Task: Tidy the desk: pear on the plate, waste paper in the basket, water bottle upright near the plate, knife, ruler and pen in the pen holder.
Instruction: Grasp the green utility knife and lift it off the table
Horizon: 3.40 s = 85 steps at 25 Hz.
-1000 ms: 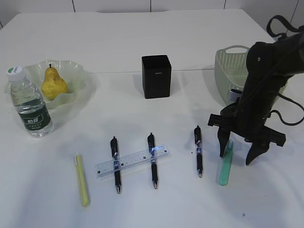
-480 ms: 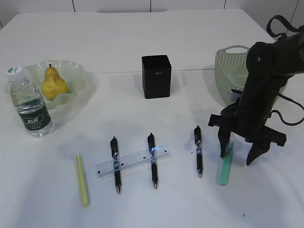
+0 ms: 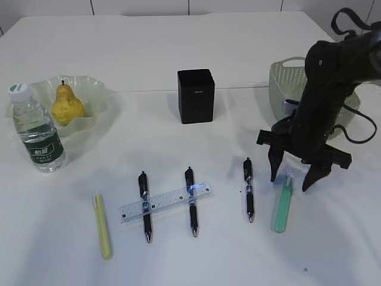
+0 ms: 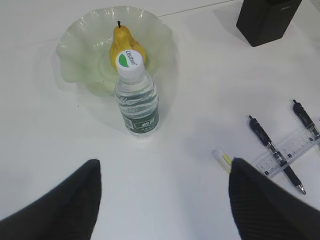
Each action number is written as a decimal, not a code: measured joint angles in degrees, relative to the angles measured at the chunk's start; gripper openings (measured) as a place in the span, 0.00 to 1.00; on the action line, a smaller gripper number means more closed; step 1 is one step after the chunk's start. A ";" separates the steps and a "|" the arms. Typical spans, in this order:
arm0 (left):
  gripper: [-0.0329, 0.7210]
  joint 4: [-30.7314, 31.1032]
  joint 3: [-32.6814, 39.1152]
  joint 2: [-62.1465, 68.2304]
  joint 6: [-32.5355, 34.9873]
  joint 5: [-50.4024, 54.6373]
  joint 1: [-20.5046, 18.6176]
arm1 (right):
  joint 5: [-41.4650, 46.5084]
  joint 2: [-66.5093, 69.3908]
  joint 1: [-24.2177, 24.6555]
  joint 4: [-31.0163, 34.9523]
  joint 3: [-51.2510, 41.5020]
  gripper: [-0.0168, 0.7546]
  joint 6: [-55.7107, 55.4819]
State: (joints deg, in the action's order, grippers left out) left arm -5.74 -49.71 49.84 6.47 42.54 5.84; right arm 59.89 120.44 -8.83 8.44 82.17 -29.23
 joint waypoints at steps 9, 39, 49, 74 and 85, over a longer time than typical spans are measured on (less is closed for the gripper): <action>0.79 0.00 0.00 0.00 0.00 0.02 0.00 | 5.51 2.45 0.00 -1.30 4.36 0.66 0.00; 0.79 0.00 0.00 0.00 0.00 0.12 0.00 | 5.66 4.20 0.11 -1.72 4.77 0.66 0.00; 0.79 0.00 0.00 0.00 0.00 0.12 0.00 | 5.66 4.20 0.11 -1.75 4.77 0.66 0.00; 0.79 0.00 0.00 0.00 0.00 0.35 0.00 | 5.66 4.30 0.11 -1.85 4.77 0.46 0.00; 0.79 0.00 0.00 0.00 0.00 1.21 0.00 | 5.79 5.22 0.11 -0.19 4.90 0.46 0.00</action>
State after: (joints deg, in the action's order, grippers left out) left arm -5.74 -49.71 49.84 6.47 43.75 5.84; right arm 65.68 125.66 -8.72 8.25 87.06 -29.23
